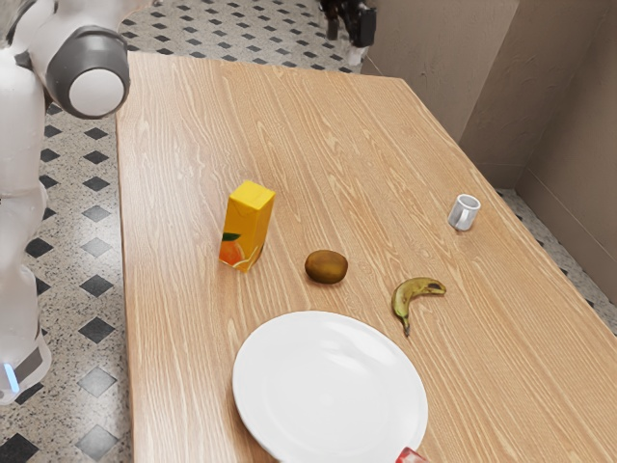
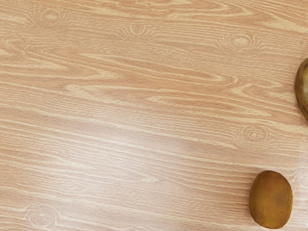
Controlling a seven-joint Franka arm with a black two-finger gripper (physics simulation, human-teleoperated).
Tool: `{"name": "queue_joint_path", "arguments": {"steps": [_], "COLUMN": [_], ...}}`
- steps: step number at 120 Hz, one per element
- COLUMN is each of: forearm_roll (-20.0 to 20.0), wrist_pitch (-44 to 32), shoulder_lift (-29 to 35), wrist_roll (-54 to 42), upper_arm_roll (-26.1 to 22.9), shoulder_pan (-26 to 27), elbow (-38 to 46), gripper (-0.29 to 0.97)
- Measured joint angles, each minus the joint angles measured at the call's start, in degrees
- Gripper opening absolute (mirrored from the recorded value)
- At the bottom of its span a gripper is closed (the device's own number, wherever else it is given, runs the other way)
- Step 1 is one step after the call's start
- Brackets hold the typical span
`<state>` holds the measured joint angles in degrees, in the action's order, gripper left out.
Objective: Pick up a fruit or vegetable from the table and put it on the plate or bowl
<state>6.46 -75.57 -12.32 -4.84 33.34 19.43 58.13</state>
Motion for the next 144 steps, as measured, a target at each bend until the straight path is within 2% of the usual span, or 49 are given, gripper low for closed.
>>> {"name": "queue_joint_path", "arguments": {"steps": [9, 24, 34, 51, 63, 83, 144], "forearm_roll": [2.14, 4.78, 8.43, 12.92, 14.65, 15.43, 13.36], "wrist_pitch": [-1.06, -3.50, -5.19, -6.96, -7.54, -8.46, -16.14], "shoulder_lift": [-5.18, -9.54, -12.68, -14.47, -14.42, -17.02, -24.22], "wrist_roll": [1.33, 2.57, 3.44, 8.79, 12.29, 16.99, 24.47], "upper_arm_roll": [-0.27, -0.65, -1.39, -1.81, -1.89, -4.71, -5.34], "shoulder_pan": [1.88, 1.74, 1.73, 1.41, 0.97, 3.32, 5.27], "elbow": [1.23, 3.04, 3.23, 3.30, 3.28, 3.34, 3.75], "gripper": [0.68, 0.68, 0.68, 0.68, 0.68, 0.68, 0.68]}}
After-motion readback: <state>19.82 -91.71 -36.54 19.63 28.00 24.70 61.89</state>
